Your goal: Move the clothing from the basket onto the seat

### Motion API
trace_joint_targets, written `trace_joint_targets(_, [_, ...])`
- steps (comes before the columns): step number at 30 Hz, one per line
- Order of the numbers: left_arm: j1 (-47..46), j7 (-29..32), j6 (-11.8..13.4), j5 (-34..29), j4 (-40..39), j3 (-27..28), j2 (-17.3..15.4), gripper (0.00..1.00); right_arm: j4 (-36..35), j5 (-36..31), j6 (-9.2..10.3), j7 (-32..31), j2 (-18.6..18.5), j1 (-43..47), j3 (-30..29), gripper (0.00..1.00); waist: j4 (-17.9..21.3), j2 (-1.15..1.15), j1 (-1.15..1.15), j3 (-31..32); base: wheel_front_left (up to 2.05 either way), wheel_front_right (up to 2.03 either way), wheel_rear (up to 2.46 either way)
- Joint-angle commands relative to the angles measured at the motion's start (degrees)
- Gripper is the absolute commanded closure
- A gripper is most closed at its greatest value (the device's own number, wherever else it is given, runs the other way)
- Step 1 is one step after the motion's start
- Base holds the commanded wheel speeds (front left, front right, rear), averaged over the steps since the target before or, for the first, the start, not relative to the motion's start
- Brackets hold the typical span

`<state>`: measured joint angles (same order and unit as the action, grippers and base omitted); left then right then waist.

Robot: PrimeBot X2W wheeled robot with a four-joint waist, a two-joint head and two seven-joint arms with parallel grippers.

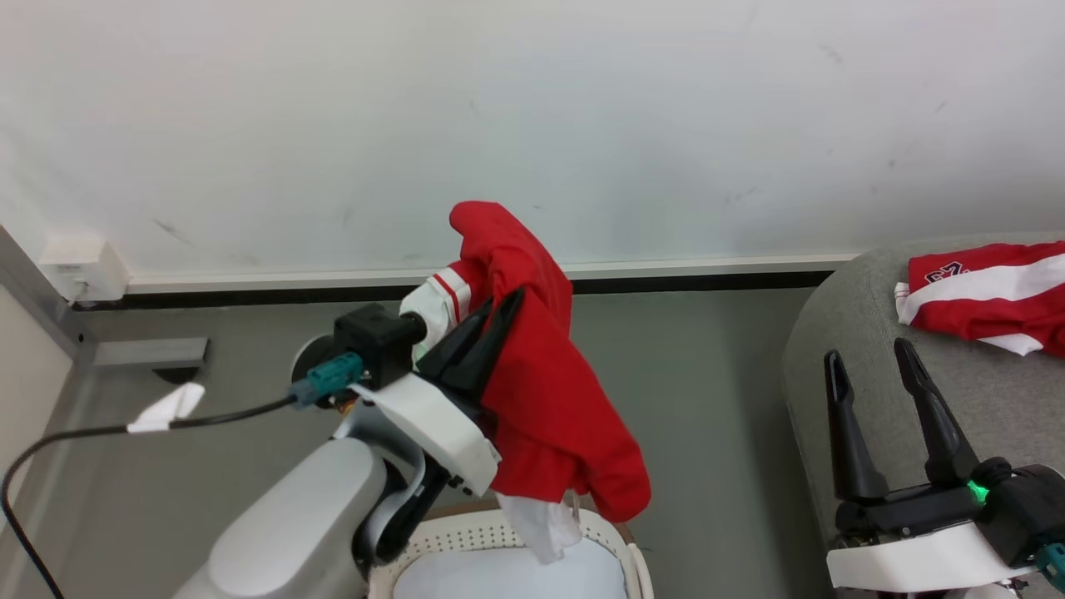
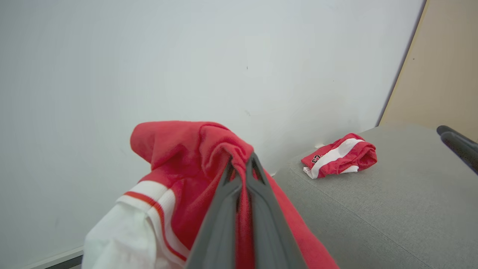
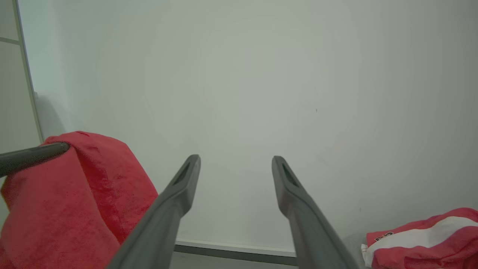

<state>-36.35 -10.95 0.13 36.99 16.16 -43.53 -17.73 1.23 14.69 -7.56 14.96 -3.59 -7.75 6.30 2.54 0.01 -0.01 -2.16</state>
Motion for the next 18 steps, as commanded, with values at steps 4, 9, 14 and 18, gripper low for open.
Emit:
trace_joint_targets(4, [-1.3,2.0,1.6,0.7,-5.8,1.6,-1.9,1.0,0.1,0.7,0.15,0.1,-0.2,-0.4,1.6,0.0,0.3,-0.01,0.01,-0.5,0.0,0.0,0.0])
trace_joint_targets(9, [-1.6,4.2,3.5,0.8,-12.0,2.6,-3.6,1.0,0.5,0.8,0.15,0.1,-0.8,-0.3,2.9,0.0,0.1,-0.01,0.01,-0.8,0.0,0.0,0.0])
trace_joint_targets(14, [-0.8,5.4,4.9,0.4,-15.2,2.5,-4.4,1.0,0.5,0.8,0.15,0.2,-1.2,-0.9,4.3,0.0,0.3,-0.01,0.01,-0.5,0.0,0.0,0.0])
trace_joint_targets(18, [-0.5,5.7,5.6,0.5,-16.5,2.7,-4.8,1.0,-0.1,1.7,0.14,0.2,-1.8,-1.3,7.1,0.0,0.2,-0.01,0.01,-0.4,0.0,0.0,0.0])
